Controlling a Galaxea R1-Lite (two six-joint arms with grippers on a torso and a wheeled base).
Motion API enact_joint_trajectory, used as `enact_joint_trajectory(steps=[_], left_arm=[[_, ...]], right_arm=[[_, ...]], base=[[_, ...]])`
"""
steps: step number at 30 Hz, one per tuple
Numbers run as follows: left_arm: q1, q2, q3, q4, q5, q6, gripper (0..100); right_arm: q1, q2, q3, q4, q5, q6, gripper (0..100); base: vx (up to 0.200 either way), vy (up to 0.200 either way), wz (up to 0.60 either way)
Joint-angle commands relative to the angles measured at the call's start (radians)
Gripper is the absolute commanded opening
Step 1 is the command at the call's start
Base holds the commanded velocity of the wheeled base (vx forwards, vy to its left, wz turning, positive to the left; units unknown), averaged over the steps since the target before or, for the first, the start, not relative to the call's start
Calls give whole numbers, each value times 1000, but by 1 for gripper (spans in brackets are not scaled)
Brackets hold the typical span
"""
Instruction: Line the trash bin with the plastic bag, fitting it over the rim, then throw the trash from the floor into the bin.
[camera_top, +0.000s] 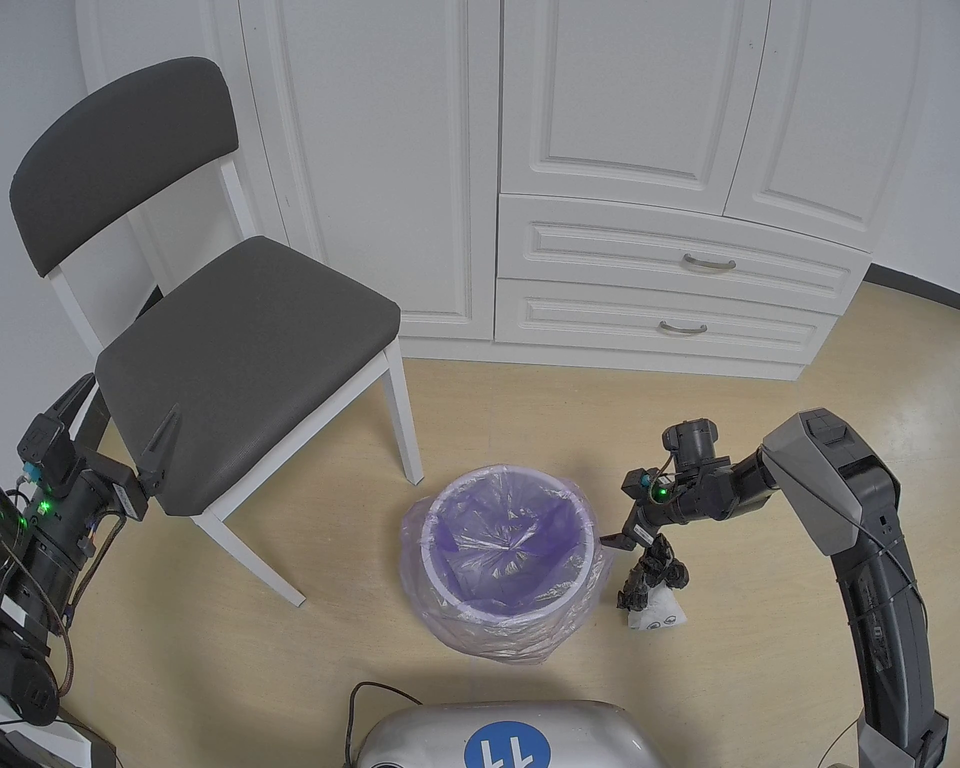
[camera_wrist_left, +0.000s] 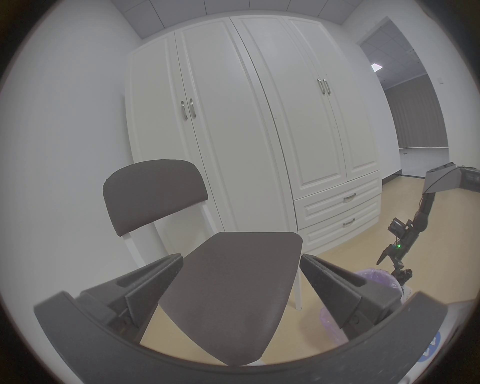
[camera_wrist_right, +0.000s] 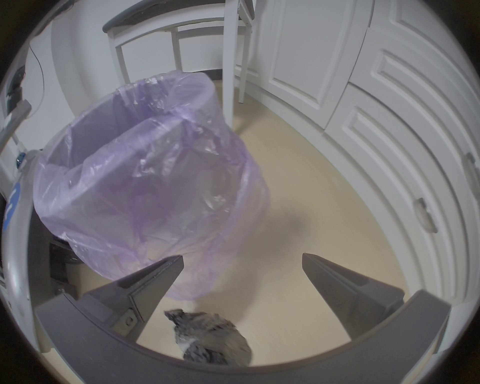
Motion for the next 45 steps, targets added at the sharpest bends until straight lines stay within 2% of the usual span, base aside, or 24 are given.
enact_joint_trajectory(steps=[1, 6, 14, 22, 25, 28, 29, 30, 41, 45], left_arm=[[2, 6, 9, 1, 0, -2, 100], [1, 9, 9, 1, 0, -4, 100], [2, 6, 17, 1, 0, -4, 100], [1, 8, 16, 1, 0, -4, 100], [1, 6, 19, 1, 0, -4, 100], [1, 6, 19, 1, 0, -4, 100], [2, 6, 19, 1, 0, -4, 100], [1, 5, 20, 1, 0, -4, 100], [-2, -1, 22, 1, 0, -4, 100], [-4, -1, 22, 1, 0, -4, 100]], right_arm=[[12, 70, -81, 39, 63, 28, 100], [13, 107, -141, 32, 98, 68, 100], [5, 191, -274, 26, 99, 151, 100], [-7, 234, -291, 23, 99, 176, 100], [-4, 248, -291, -12, 119, 255, 100], [7, 272, -291, -146, 178, 370, 100], [9, 276, -291, -161, 181, 381, 100], [16, 280, -291, -205, 191, 430, 100], [16, 280, -291, -231, 190, 461, 100], [22, 280, -291, -302, 191, 487, 100]], base=[[0, 0, 0], [0, 0, 0], [0, 0, 0], [0, 0, 0], [0, 0, 0], [0, 0, 0], [0, 0, 0], [0, 0, 0], [0, 0, 0], [0, 0, 0]])
